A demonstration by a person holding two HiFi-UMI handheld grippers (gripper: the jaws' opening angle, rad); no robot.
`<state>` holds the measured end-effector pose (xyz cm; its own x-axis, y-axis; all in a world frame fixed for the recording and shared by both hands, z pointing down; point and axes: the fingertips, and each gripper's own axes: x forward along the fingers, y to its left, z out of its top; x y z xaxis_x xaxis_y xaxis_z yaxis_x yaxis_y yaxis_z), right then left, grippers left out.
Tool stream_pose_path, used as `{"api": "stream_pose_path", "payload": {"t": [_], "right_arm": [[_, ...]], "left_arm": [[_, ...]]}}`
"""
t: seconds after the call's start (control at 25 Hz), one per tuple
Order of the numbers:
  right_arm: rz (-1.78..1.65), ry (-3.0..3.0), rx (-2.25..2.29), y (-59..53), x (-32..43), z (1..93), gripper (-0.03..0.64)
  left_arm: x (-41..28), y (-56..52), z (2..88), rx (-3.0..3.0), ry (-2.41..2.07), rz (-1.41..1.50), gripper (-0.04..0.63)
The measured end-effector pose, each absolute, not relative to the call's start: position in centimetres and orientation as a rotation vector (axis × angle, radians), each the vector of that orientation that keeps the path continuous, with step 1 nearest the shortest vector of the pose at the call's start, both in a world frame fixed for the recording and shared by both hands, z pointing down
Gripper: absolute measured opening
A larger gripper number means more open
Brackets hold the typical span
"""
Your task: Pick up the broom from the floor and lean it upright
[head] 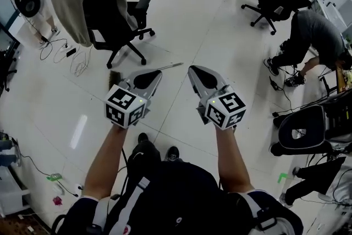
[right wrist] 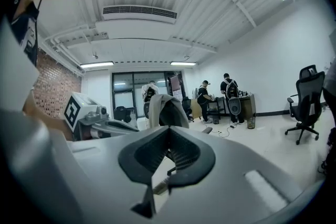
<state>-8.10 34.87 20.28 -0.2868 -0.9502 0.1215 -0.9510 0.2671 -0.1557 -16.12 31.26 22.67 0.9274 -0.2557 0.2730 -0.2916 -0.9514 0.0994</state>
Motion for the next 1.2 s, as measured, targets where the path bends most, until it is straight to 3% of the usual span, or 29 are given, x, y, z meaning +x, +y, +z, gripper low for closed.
{"api": "stream_pose_path", "payload": {"t": [0.8,1.2], "right_arm": [[0.480,-2.227,2.061,16.6,-1.3,27.1,0.002],[0.551,-2.202,2.026,10.7,8.5,36.3,0.002]], "left_arm": [[-7.1,10.6,32.1,2.878,-0.120,0.447,0.000],[1.4,4.9,43.9,2.845,-0.110,0.602,0.000]]}}
